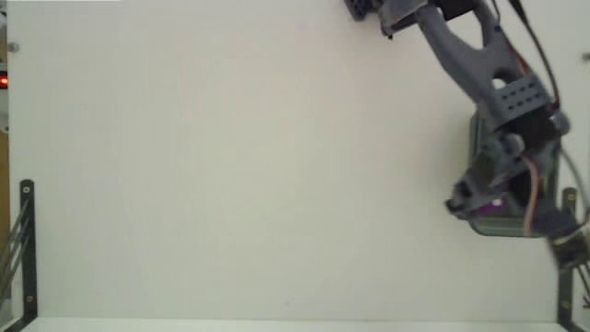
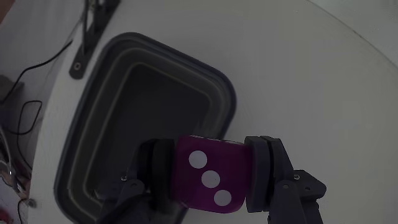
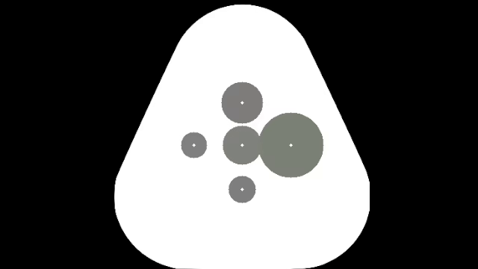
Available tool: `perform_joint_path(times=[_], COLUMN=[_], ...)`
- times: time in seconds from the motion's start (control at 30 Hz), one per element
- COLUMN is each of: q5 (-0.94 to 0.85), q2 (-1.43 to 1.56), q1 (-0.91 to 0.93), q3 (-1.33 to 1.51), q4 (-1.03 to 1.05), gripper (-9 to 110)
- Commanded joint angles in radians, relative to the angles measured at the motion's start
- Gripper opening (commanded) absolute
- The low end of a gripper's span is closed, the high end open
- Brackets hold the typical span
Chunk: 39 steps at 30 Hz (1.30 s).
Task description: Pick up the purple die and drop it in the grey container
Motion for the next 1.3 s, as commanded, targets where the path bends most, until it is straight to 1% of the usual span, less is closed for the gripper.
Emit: perform_joint_path(times=[0.0, 0.33, 0.8, 0.83, 1.27], q5=[0.003, 0.003, 0.003, 0.003, 0.003], q2=[0.027, 0.021, 0.02, 0.02, 0.02], q1=[-0.063, -0.145, -0.151, -0.151, -0.151], q3=[-0.047, -0.056, -0.057, -0.057, -0.057], q4=[0.011, 0.014, 0.015, 0.015, 0.015], gripper=[63, 63, 63, 110, 110])
